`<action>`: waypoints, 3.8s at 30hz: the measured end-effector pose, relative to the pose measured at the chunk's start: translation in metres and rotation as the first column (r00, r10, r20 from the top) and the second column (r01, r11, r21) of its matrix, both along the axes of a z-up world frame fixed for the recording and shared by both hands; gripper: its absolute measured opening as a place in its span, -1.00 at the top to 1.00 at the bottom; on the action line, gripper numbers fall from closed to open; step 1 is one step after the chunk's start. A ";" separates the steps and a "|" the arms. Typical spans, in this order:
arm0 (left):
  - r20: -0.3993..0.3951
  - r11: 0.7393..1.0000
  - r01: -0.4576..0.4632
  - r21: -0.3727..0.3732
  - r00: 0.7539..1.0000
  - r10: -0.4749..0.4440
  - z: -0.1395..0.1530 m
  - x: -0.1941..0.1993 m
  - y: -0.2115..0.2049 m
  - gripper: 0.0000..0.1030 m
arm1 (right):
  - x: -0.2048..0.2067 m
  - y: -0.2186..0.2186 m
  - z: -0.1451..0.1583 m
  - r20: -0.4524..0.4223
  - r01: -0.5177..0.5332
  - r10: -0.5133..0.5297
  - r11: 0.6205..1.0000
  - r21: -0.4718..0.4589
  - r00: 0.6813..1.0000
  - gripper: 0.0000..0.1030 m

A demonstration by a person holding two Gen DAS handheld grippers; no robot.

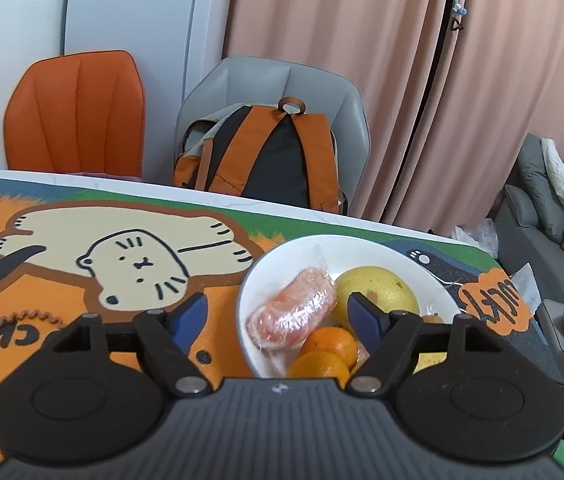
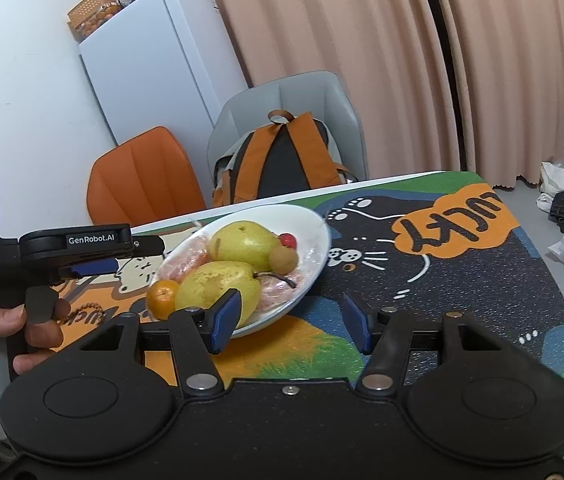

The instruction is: Organize fruits

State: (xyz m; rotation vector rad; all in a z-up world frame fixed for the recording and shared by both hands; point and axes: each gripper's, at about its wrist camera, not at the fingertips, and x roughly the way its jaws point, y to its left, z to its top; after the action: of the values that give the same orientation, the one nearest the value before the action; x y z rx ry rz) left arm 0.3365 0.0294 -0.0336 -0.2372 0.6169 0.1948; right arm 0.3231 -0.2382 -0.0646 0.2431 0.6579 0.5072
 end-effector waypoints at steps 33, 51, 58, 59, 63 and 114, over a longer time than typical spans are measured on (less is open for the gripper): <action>-0.046 0.999 0.031 -0.021 0.998 -0.032 0.022 -0.090 -0.001 -0.92 | -0.038 0.019 0.034 0.042 -0.066 0.066 0.998 0.005 0.997 -0.87; -0.021 0.996 0.065 -0.054 0.998 -0.066 0.031 -0.140 0.000 -0.98 | -0.077 0.019 0.052 0.039 -0.080 0.081 0.997 -0.008 0.996 -0.99; -0.007 0.996 0.068 -0.051 0.998 -0.069 0.036 -0.162 0.001 -0.98 | -0.095 0.015 0.061 0.053 -0.080 0.080 0.997 -0.007 0.995 -1.00; -0.006 0.996 0.068 -0.050 0.998 -0.069 0.037 -0.165 0.001 -0.98 | -0.097 0.015 0.063 0.054 -0.079 0.080 0.997 -0.007 0.995 -1.00; 0.008 0.997 0.070 -0.046 0.998 -0.069 0.041 -0.178 0.001 -0.99 | -0.109 0.014 0.069 0.065 -0.083 0.084 0.996 -0.013 0.994 -1.00; 0.071 0.995 0.097 0.031 0.993 -0.099 0.068 -0.302 -0.014 -0.99 | -0.213 -0.002 0.112 0.155 -0.147 0.152 0.988 -0.043 0.976 -1.00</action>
State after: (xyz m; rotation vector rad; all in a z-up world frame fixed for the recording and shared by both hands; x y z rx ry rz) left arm 0.0345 0.0150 0.0345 -0.1858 0.5524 0.0993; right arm 0.1100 -0.2402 0.0477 0.1225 0.5317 0.6535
